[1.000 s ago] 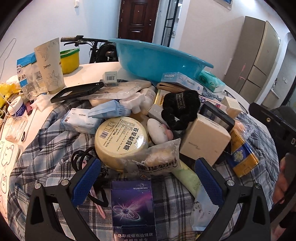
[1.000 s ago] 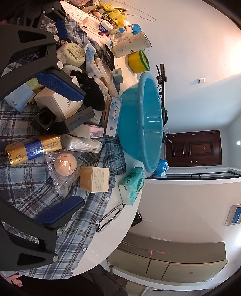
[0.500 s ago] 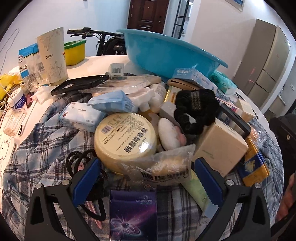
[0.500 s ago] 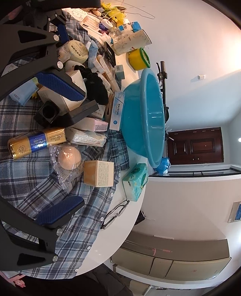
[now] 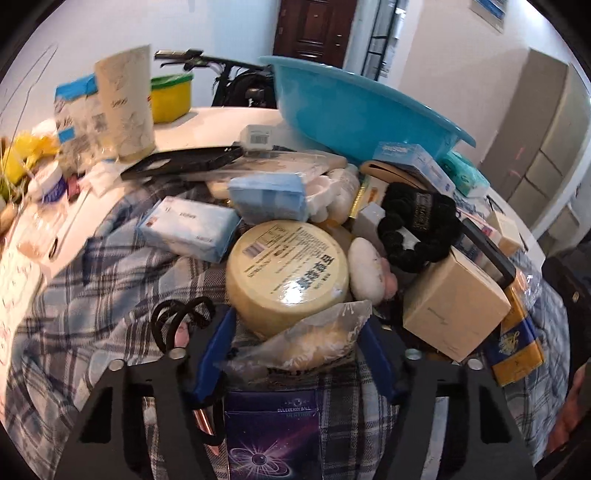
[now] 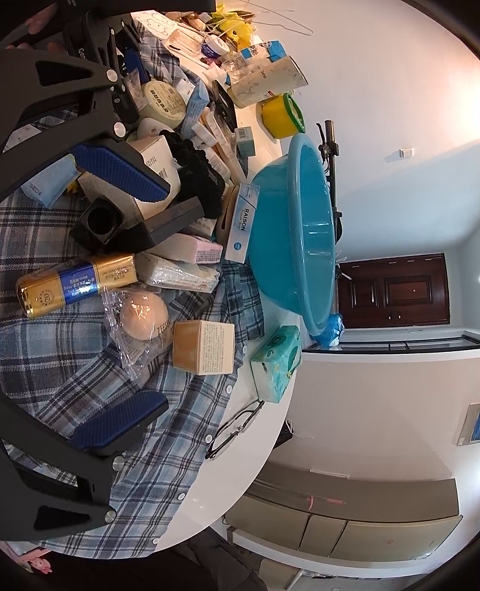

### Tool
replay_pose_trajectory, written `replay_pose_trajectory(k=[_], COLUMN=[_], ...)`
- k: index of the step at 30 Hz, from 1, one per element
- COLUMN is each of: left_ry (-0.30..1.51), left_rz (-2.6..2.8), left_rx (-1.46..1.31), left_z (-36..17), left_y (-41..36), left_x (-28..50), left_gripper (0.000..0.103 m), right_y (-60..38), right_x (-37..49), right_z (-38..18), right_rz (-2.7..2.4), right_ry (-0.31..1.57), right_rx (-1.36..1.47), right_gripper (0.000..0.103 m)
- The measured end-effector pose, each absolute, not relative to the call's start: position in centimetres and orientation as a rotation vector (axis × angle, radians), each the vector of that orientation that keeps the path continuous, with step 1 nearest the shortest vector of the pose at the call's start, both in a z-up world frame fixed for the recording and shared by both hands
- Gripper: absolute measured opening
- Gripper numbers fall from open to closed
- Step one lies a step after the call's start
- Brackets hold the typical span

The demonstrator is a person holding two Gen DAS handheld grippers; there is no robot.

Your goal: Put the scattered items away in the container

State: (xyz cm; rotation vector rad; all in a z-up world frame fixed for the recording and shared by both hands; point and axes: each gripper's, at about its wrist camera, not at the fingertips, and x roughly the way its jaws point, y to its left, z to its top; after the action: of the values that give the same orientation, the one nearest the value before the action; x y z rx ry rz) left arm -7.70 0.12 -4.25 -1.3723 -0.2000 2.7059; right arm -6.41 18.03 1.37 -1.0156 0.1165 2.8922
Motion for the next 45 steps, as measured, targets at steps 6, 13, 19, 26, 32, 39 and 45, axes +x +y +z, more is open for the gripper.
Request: replay_pose_trajectory(k=[6, 13, 19, 26, 32, 39, 45], left_ry=[-0.235, -0.288, -0.270, -0.290, -0.240, -0.185, -0.160], left_rz=[2.685, 2.637, 2.605, 2.621, 2.671, 2.728, 2.786], left_rx=[-1.393, -1.409, -1.405, -1.345, -1.278, -1.124, -0.968], left_z=[-4.3, -4.3, -4.3, -3.2, -1.4, 1.3, 3.9], left_y=[-0.7, -1.3, -1.2, -1.3, -0.9, -0.4, 0.0], left_x=[-7.6, -7.3, -6.9, -6.4, -6.3, -6.4, -6.5], left_gripper=[0.052, 0.027, 0.025, 0.024, 0.024, 0.024, 0.024], right_y=[17.2, 16.8, 16.7, 16.4, 16.5, 16.7, 17.2], right_x=[-6.6, -6.3, -6.3, -6.2, -6.1, -5.9, -5.7], right_z=[1.2, 1.6, 1.6, 1.8, 2.0, 2.4, 2.8], right_rz=[2.907, 2.916, 2.913, 2.920, 2.921, 2.926, 2.925], right_ry=[0.100, 0.079, 0.074, 0.059, 0.068, 0.070, 0.081], right_rx=[-1.031, -1.016, -1.020, -1.013, -1.004, -0.989, -0.970], right_gripper=[0.102, 0.102, 0.102, 0.102, 0.102, 0.102, 0.102])
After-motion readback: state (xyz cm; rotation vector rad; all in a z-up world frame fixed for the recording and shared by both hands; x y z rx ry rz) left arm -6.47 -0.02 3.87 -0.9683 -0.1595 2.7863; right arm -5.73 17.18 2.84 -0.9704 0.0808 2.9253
